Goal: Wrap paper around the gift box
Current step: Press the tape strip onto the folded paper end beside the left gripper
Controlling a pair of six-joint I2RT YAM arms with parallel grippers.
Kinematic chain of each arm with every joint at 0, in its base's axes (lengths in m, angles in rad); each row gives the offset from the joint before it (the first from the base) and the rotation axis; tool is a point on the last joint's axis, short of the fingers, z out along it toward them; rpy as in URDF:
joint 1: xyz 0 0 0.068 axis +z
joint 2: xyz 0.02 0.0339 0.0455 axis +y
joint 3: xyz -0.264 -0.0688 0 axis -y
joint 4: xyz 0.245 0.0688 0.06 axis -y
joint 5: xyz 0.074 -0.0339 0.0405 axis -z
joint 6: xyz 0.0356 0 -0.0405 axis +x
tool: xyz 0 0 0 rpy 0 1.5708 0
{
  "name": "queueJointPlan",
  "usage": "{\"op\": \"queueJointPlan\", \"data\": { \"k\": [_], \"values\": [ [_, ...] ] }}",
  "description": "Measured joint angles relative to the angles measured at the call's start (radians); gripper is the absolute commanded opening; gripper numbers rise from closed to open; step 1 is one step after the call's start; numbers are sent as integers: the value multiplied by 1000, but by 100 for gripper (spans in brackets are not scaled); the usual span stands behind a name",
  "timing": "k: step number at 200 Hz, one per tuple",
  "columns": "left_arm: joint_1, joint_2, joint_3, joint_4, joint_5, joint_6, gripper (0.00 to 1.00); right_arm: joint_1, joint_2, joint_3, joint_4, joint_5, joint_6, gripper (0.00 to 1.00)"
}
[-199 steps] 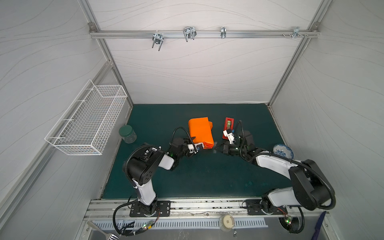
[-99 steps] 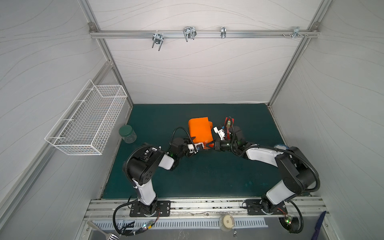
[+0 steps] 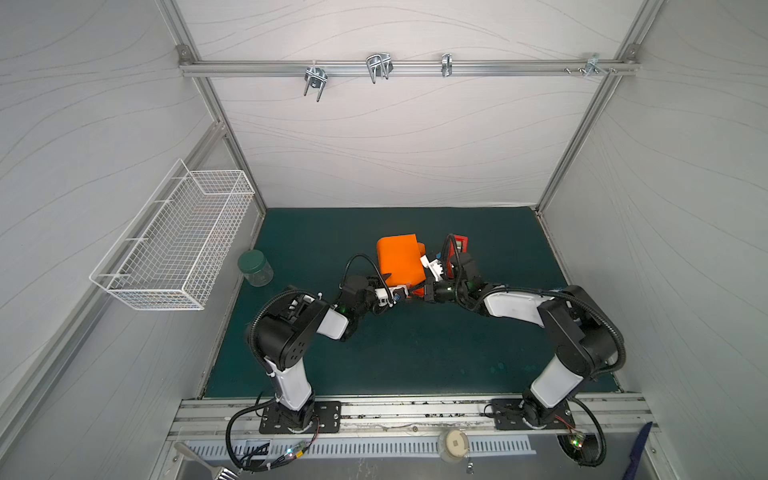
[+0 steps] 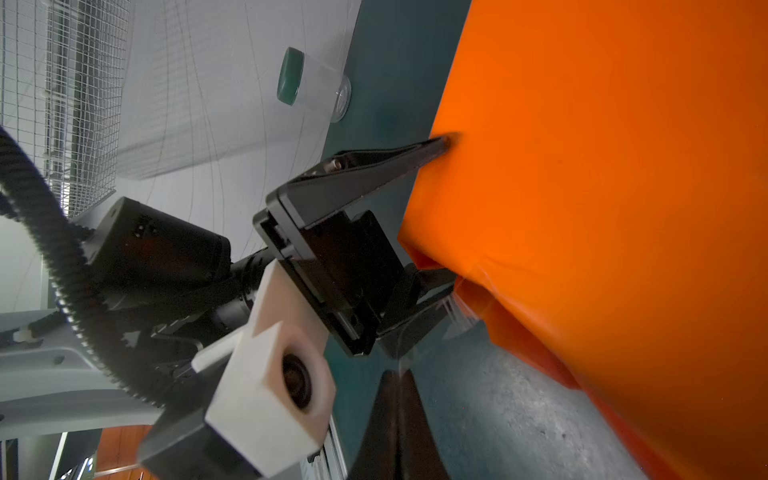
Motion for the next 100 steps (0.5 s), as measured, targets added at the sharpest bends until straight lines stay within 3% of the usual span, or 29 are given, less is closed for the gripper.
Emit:
{"op": "queueJointPlan", "data": {
  "k": [100],
  "values": [
    [0, 0, 1, 0, 0, 0, 70, 6, 60, 14, -2, 26, -20, 0]
  ]
}}
